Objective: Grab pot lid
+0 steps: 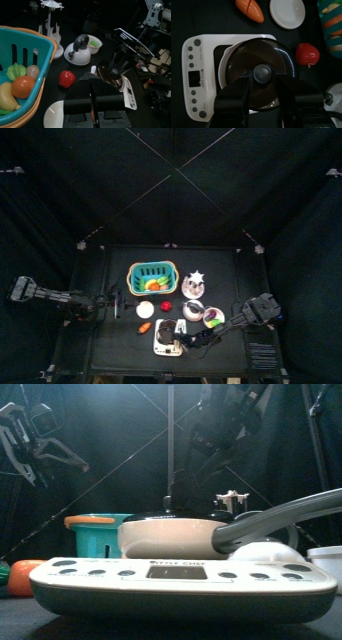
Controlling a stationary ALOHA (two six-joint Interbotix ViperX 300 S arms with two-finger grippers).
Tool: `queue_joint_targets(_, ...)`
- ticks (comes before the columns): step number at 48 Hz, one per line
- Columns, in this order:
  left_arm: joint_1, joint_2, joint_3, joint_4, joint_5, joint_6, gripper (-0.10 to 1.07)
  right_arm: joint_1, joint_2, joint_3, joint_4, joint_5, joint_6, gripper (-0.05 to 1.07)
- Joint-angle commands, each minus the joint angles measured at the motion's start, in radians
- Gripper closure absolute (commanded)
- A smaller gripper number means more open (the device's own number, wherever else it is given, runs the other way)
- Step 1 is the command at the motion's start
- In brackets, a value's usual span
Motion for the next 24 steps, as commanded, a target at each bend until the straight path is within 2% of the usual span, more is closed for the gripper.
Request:
queue_joint_targets(1,0.002,0.002,-0.012,-0.002,-0.006,0.0,1.01,0.002,-0.054,-0.023,-0.012,0.0,0.003,0.45)
queue_joint_targets(24,0.002,0.002,-0.014,0.0,-0.005,0.0,1.01,0.005,-0.086,-0.025,-0.044,0.049,0.014,0.45)
